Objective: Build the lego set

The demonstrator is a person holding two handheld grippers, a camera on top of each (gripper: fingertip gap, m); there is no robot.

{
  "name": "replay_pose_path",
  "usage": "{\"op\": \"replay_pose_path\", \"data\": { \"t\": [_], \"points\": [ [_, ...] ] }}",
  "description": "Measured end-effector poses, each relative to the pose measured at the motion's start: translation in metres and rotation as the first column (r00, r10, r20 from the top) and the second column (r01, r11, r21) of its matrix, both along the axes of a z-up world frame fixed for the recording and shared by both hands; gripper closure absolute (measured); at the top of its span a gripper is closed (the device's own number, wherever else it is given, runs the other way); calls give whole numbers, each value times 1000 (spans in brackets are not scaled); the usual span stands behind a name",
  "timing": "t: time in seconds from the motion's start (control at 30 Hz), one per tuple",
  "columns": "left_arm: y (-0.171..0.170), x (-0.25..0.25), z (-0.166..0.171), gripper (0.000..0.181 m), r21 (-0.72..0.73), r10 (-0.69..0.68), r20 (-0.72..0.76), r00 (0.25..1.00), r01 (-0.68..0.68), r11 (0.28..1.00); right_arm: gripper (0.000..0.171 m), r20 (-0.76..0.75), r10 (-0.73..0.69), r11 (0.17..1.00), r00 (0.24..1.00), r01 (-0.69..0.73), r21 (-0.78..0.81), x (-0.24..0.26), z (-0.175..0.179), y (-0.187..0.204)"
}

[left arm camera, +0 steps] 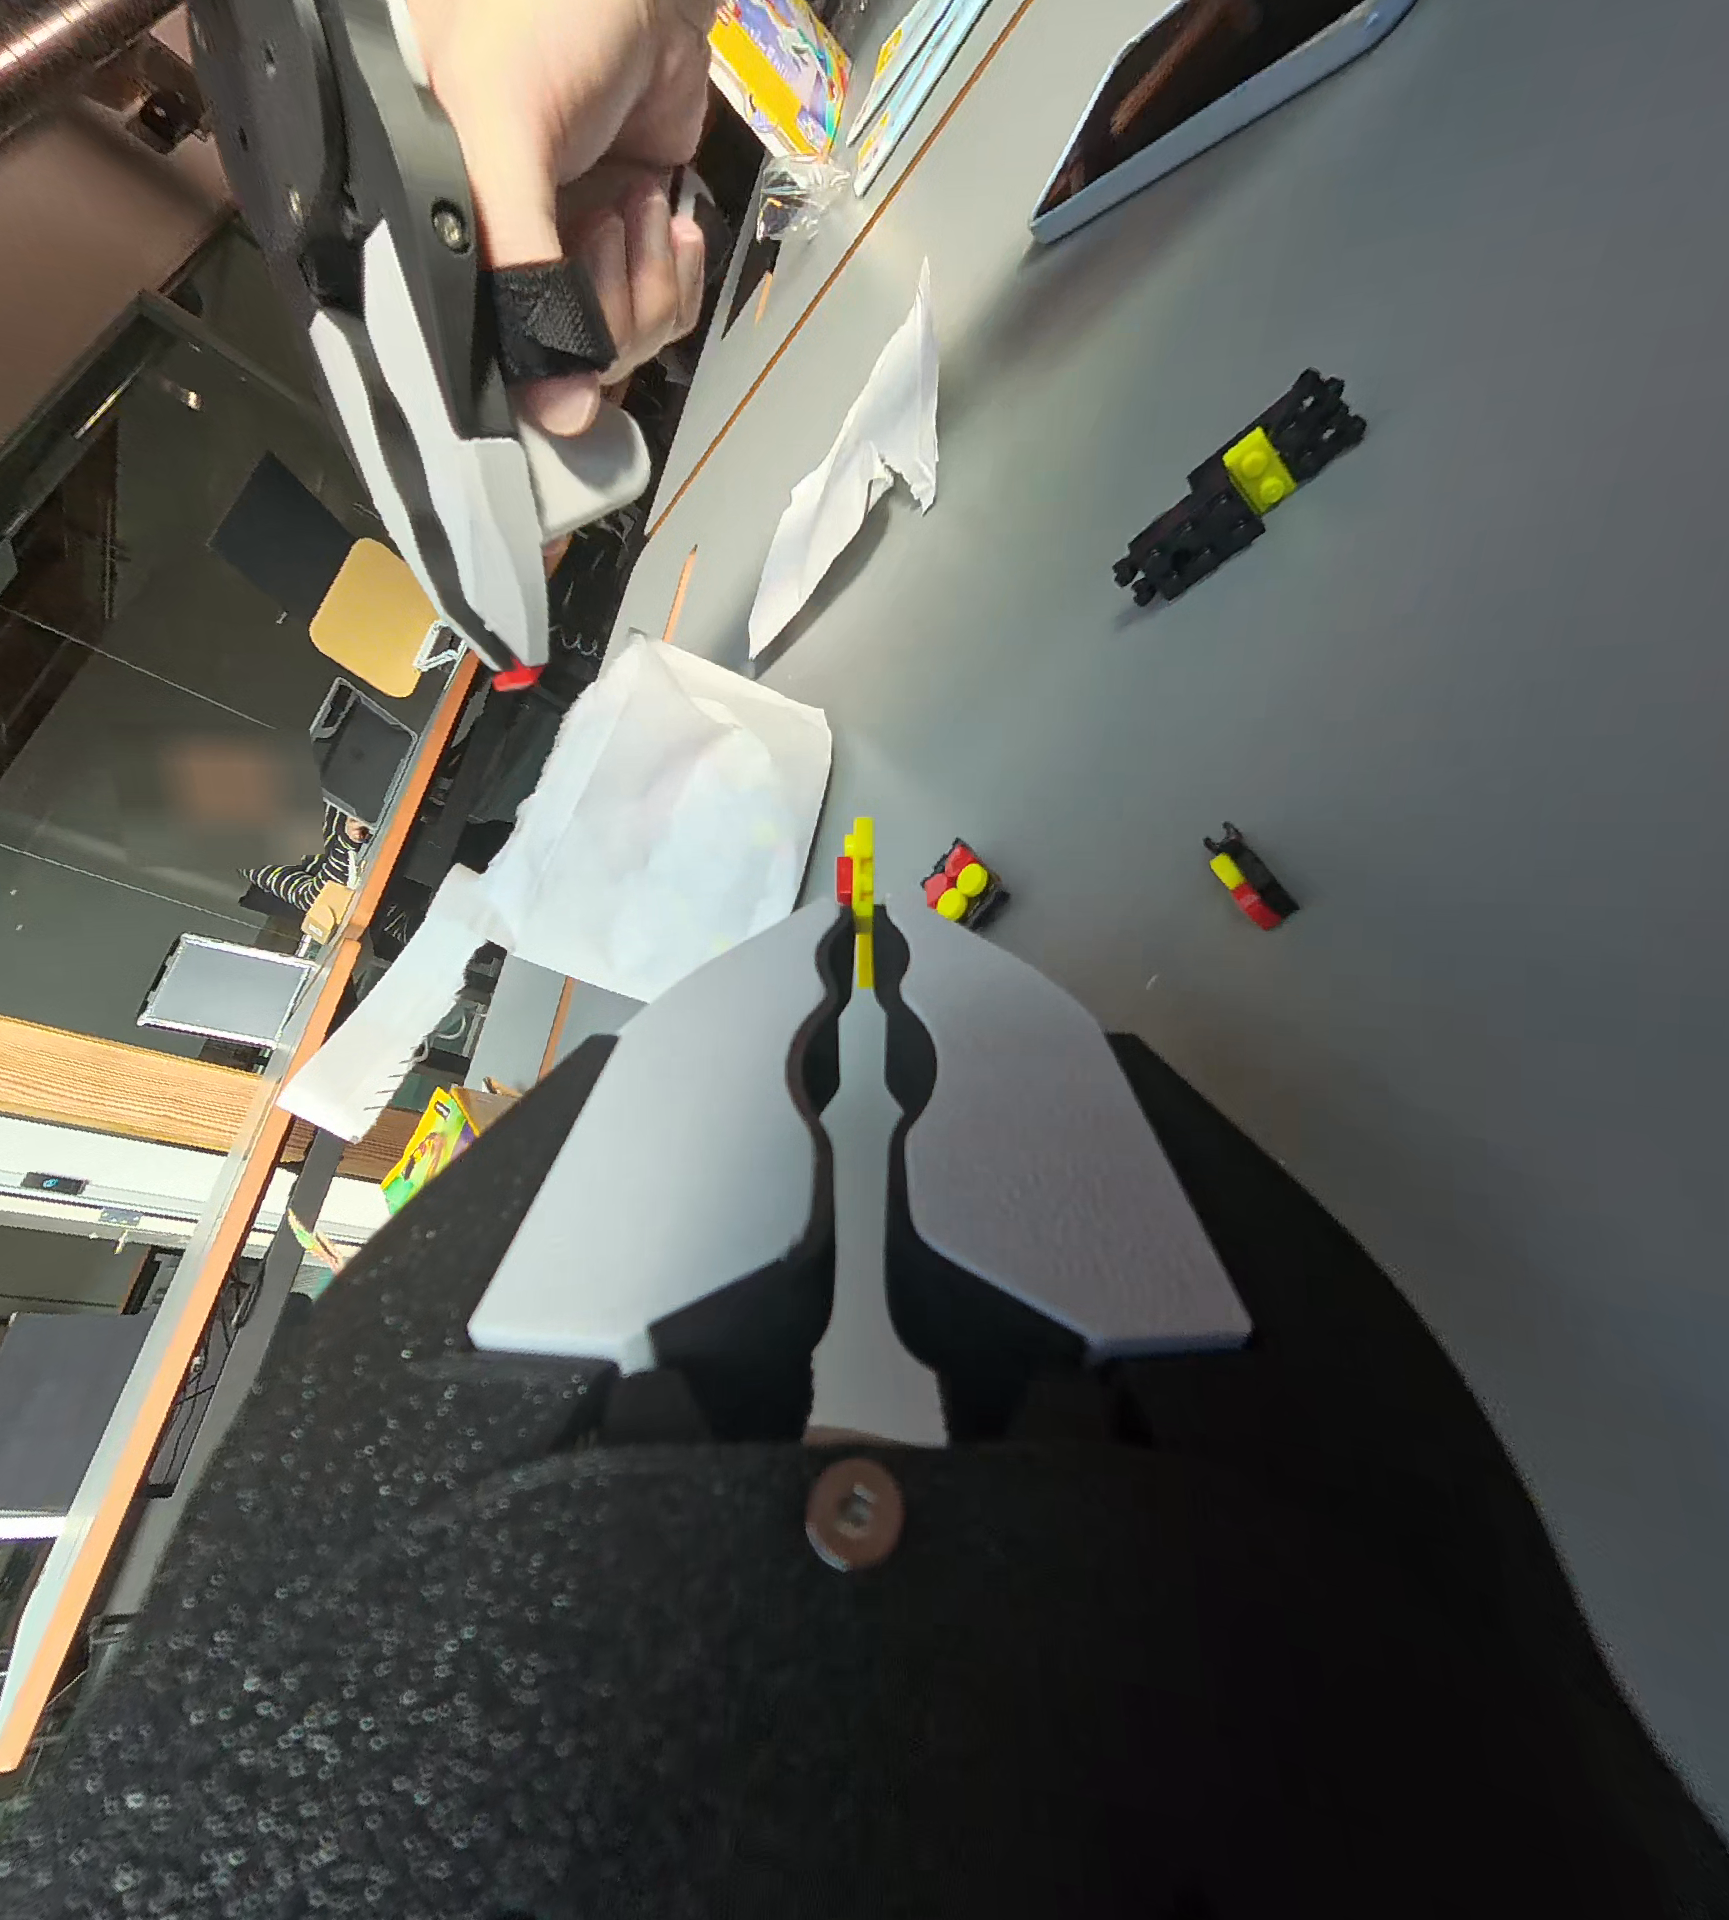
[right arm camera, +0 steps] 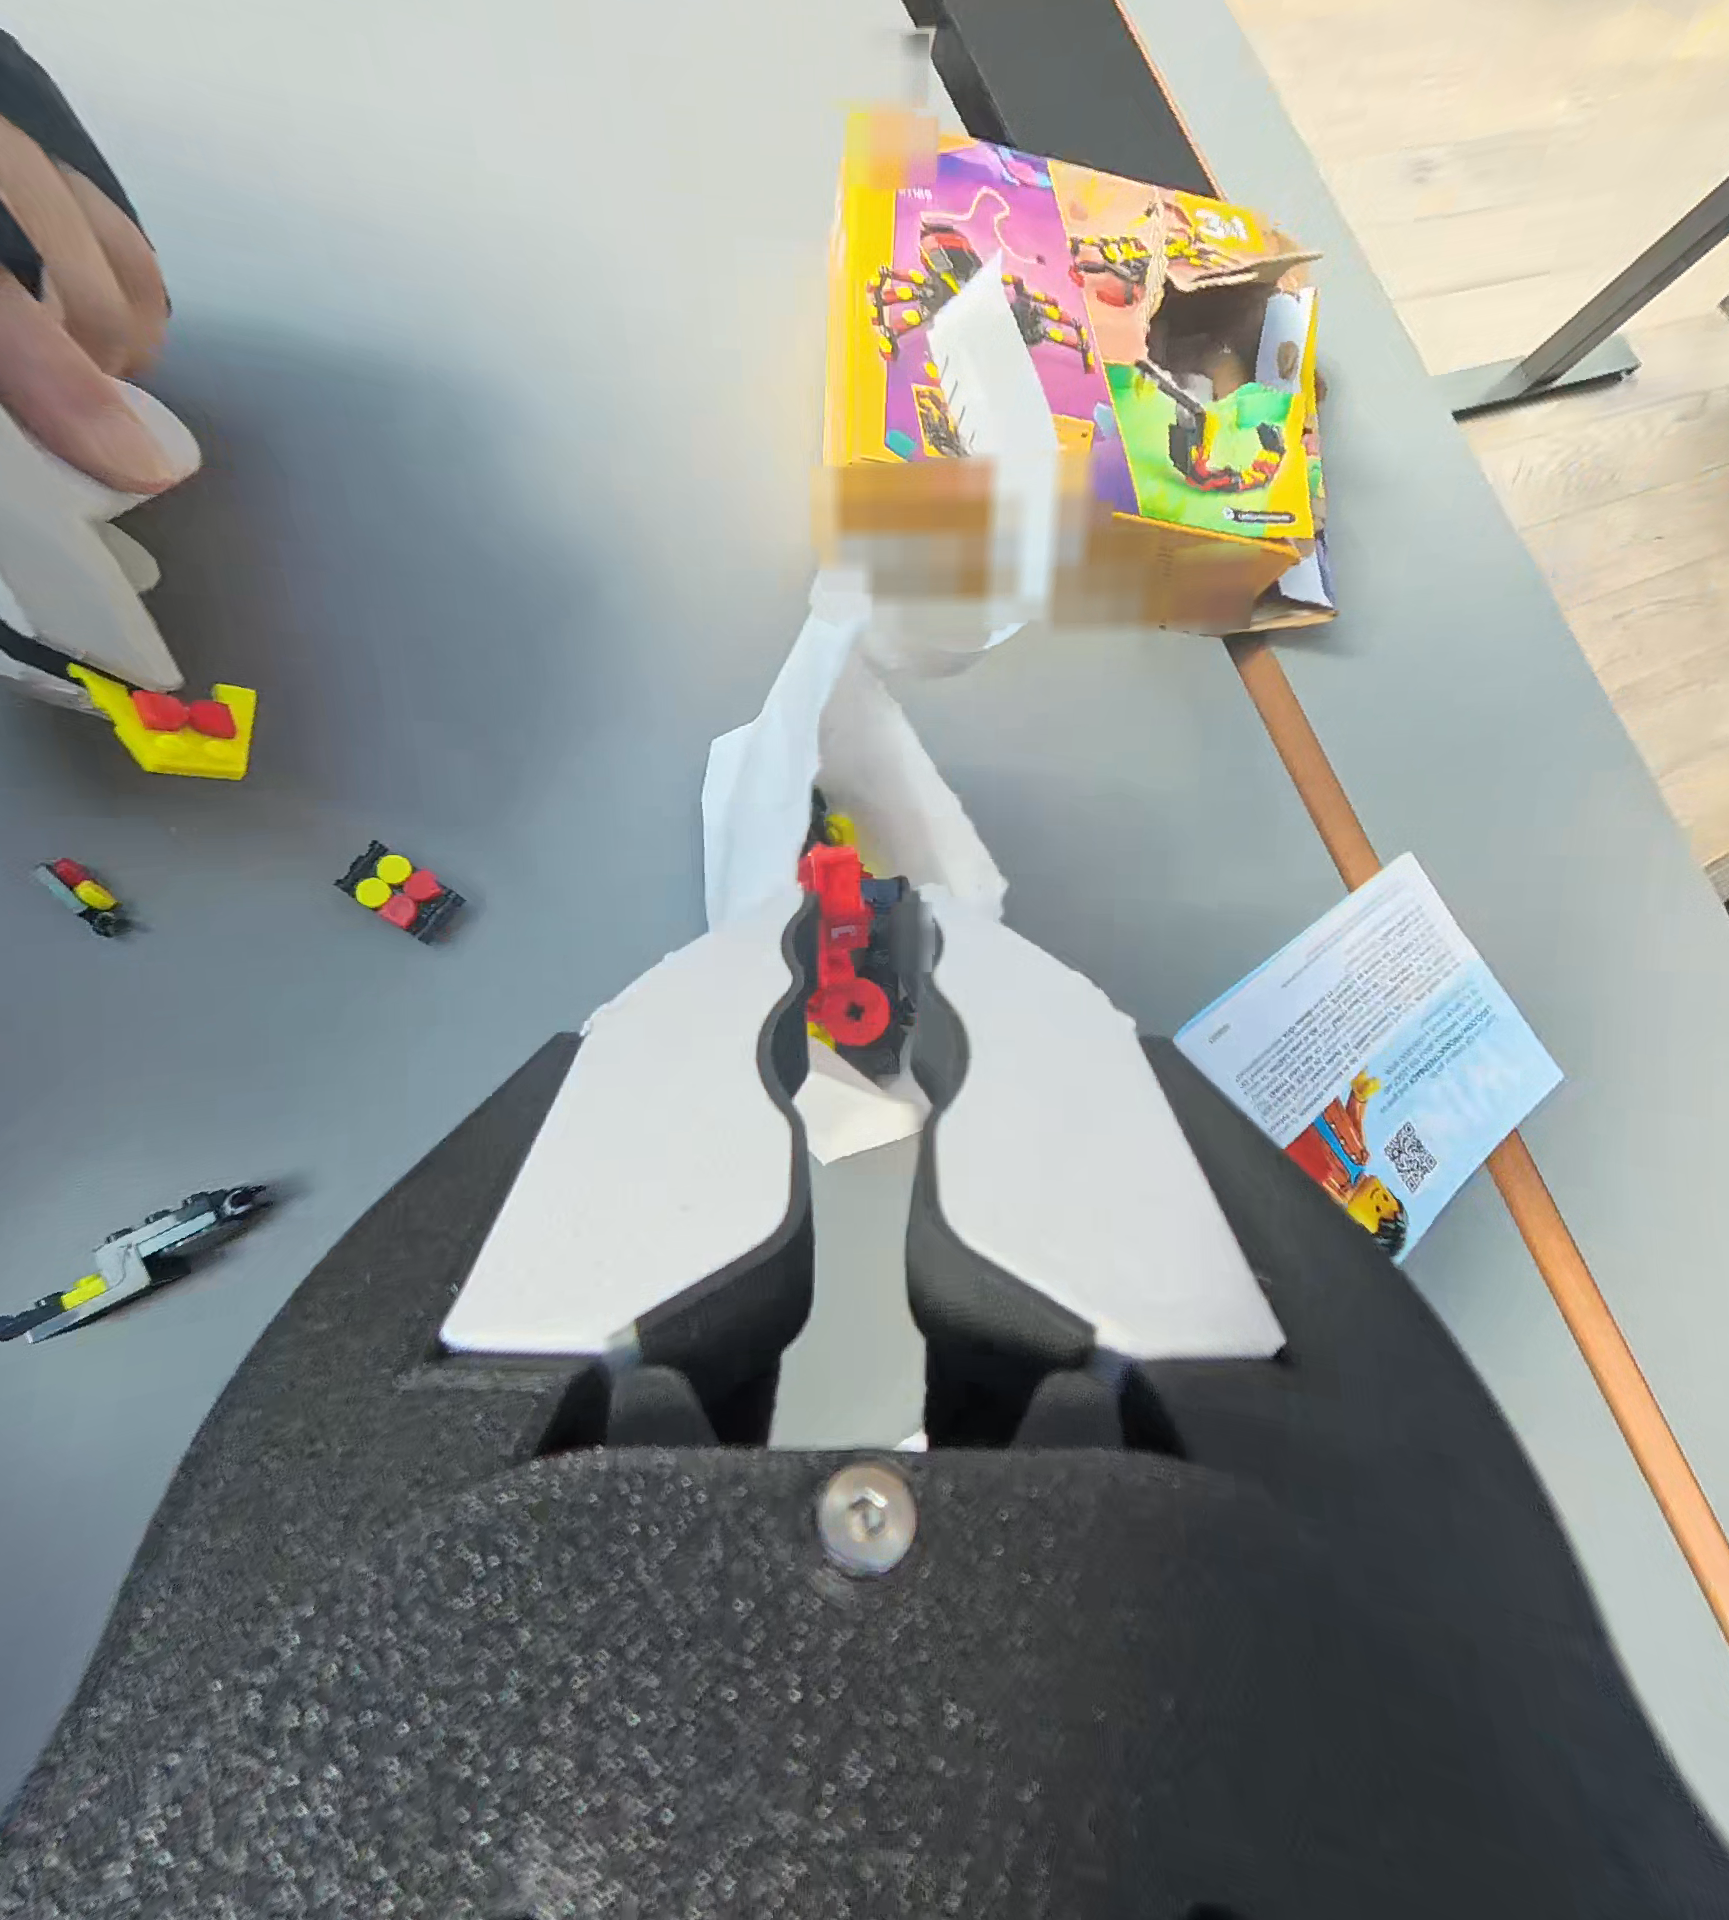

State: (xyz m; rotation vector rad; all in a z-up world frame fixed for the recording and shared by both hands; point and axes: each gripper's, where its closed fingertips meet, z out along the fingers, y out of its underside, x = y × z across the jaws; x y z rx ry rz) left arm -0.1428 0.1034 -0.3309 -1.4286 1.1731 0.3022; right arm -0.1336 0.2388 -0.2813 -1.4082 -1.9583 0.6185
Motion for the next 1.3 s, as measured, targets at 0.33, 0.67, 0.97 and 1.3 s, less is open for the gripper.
{"op": "replay_pose_path", "data": {
  "t": [0.33,0.67,0.97,1.3],
  "points": [
    [3,7,16,179,250,32,-174,984,13,968,145,-195,14,996,981,-32,-87,6,31,-49],
    [-9,33,20,179,365,-15,-272,962,117,924,159,-298,106,953,949,-182,-242,15,-4,-165],
    [-13,40,9,179,403,1,-432,902,192,895,156,-163,180,949,970,-215,-231,17,-31,-172],
    [-15,52,-5,179,410,7,-601,799,301,861,148,-18,294,945,956,-294,-141,28,-47,-174]
  ]
}}
